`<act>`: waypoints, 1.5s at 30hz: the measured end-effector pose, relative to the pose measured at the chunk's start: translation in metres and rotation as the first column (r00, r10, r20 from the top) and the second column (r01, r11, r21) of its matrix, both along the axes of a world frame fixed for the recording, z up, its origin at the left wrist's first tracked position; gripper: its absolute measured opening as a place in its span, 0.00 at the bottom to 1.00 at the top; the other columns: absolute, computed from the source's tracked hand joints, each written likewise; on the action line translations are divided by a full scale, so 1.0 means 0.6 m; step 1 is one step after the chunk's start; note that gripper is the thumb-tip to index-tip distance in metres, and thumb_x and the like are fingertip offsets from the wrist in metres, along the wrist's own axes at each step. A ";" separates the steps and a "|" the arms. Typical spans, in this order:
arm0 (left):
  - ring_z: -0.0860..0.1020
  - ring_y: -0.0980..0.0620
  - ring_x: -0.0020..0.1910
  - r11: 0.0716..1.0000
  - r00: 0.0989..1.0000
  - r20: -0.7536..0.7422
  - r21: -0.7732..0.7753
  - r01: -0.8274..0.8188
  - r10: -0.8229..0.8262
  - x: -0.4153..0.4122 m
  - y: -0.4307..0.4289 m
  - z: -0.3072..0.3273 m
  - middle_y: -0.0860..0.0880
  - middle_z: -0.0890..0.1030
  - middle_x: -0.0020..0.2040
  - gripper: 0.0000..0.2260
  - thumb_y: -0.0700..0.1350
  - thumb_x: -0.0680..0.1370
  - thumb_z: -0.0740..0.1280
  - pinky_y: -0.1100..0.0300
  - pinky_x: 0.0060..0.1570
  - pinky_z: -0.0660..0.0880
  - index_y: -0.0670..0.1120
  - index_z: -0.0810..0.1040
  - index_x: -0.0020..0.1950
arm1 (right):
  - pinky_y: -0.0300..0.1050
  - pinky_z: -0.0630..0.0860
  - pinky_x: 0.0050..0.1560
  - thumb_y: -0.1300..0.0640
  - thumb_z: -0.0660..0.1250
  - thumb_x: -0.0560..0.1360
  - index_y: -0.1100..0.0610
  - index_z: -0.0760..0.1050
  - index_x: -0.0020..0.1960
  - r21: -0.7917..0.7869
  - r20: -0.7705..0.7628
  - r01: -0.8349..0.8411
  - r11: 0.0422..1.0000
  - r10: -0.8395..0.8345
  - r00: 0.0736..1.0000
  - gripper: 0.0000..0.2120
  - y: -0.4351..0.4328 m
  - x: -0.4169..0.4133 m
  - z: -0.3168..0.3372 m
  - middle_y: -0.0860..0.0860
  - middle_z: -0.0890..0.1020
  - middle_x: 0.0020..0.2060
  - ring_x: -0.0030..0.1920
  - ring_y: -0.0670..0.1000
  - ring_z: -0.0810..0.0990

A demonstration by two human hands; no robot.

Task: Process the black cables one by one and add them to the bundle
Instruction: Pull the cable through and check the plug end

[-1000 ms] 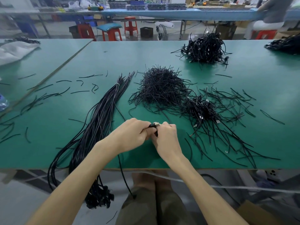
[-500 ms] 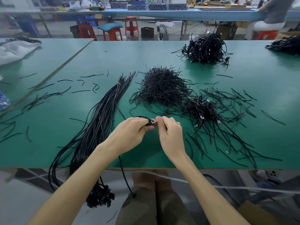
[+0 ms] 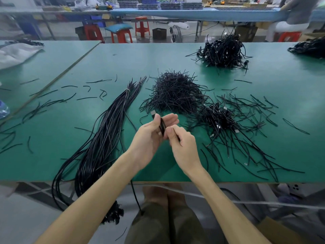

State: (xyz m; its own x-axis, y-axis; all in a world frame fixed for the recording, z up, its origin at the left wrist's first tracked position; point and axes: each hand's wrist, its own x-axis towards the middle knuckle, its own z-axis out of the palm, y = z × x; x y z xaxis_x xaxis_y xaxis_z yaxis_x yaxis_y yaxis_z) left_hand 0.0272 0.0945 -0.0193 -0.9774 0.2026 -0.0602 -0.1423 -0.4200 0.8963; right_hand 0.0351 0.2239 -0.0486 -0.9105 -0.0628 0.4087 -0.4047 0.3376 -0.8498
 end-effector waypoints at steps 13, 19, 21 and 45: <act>0.58 0.54 0.29 0.994 1.000 -0.023 0.105 0.016 -0.014 -0.014 -0.027 0.044 0.54 0.60 0.30 0.16 0.50 0.86 0.57 0.61 0.33 0.58 0.46 0.69 0.40 | 0.45 0.62 0.52 0.46 0.68 0.79 0.55 0.78 0.36 0.158 -0.041 0.123 0.980 -0.118 0.992 0.17 0.001 -0.003 -0.003 0.39 0.74 0.29 0.39 0.46 0.69; 0.58 0.55 0.27 0.999 0.996 -0.088 -0.050 -0.002 -0.002 -0.016 -0.031 0.039 0.53 0.59 0.30 0.16 0.52 0.84 0.59 0.63 0.29 0.58 0.46 0.68 0.39 | 0.43 0.59 0.48 0.49 0.71 0.78 0.55 0.78 0.40 0.263 -0.168 0.213 0.941 -0.172 0.971 0.12 -0.007 -0.003 -0.008 0.39 0.77 0.34 0.41 0.46 0.68; 0.58 0.55 0.27 0.999 0.996 -0.086 -0.047 -0.001 -0.003 -0.016 -0.031 0.035 0.53 0.59 0.30 0.16 0.52 0.84 0.59 0.63 0.29 0.58 0.46 0.69 0.39 | 0.43 0.60 0.49 0.49 0.71 0.78 0.55 0.79 0.43 0.262 -0.166 0.208 0.942 -0.169 0.972 0.11 -0.008 -0.001 -0.006 0.38 0.75 0.35 0.42 0.47 0.69; 0.82 0.46 0.50 0.943 0.931 -0.160 -0.002 0.333 -0.329 -0.003 -0.054 0.017 0.43 0.84 0.49 0.13 0.37 0.84 0.58 0.56 0.56 0.78 0.39 0.83 0.56 | 0.32 0.73 0.61 0.58 0.72 0.78 0.57 0.75 0.69 0.054 -0.194 0.018 0.998 -0.008 0.981 0.20 -0.010 0.013 -0.004 0.47 0.81 0.58 0.59 0.35 0.76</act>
State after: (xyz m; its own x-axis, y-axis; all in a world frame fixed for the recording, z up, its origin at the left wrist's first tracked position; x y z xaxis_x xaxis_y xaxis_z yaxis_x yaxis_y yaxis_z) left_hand 0.0254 0.0620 -0.0091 -0.8515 0.5155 0.0965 -0.1361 -0.3950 0.9085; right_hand 0.0429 0.2182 -0.0510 -0.8152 -0.0789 0.5737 -0.5552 0.3882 -0.7356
